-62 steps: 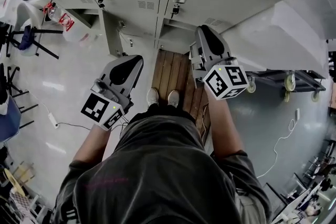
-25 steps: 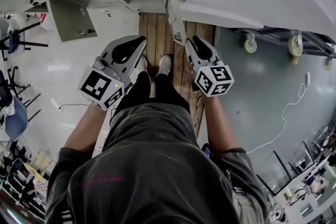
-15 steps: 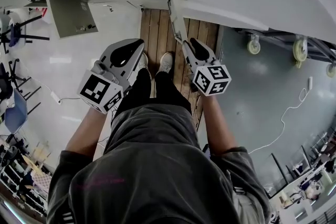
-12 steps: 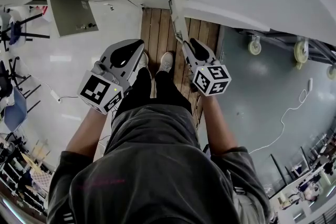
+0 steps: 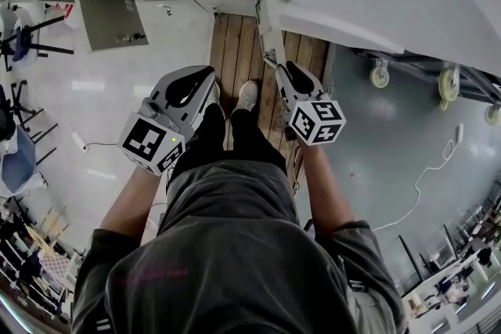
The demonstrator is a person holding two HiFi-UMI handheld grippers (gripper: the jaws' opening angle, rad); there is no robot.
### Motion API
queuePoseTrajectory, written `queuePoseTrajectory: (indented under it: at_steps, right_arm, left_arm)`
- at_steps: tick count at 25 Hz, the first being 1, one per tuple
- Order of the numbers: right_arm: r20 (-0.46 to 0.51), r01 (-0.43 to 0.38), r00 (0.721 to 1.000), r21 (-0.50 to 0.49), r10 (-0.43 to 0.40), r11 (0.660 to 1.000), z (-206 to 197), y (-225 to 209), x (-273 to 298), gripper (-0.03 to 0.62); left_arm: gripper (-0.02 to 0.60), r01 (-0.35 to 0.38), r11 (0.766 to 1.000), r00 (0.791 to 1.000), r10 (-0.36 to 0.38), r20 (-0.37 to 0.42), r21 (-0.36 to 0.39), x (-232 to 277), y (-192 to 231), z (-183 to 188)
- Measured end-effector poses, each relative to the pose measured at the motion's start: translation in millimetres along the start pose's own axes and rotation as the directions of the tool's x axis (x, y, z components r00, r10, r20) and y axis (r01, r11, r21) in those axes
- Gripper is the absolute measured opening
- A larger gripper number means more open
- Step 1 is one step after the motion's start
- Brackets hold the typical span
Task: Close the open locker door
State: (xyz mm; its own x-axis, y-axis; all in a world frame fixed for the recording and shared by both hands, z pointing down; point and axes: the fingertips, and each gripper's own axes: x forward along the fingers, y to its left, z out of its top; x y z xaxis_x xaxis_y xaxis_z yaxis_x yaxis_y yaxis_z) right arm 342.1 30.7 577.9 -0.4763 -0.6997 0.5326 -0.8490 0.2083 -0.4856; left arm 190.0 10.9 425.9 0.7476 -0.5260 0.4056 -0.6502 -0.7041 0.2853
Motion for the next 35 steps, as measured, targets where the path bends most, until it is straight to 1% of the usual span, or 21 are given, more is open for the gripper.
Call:
queuePoseTrajectory:
  at_steps: [7, 17, 29, 32, 35]
  right_arm:
    - [-0.017, -0.004, 1.0, -0.003, 0.004, 1.0, -4, 16, 9, 0.106]
    - [-0.051, -0.005, 0.999, -0.018, 0.004, 1.0, -12, 61, 42, 0.123]
    - [-0.035, 0.05, 0.998, 0.018, -0.049, 0.999, -12, 108, 87, 0.132]
    - [-0.028, 0.053, 0.998, 0.019, -0.052, 0.998, -9, 118, 98, 0.132]
    - [-0.024, 0.042, 0.999, 0.011, -0.042, 0.999, -6, 129, 111, 0.132]
  left_arm:
    - [0.015, -0.011, 1.0, 1.0, 0.011, 0.013, -0.018, -15, 18, -1]
    - [0.015, -0.004, 0.999, 0.999, 0.005, 0.032, -0.039, -46, 64, -4]
    - [0.015, 0.029, 0.999, 0.998, -0.027, 0.05, -0.041, -91, 128, -6]
    - [0.015, 0.037, 0.999, 0.998, -0.035, 0.06, -0.04, -99, 139, -5]
    - [0.015, 0.029, 0.998, 0.998, -0.026, 0.066, -0.048, -108, 149, -2]
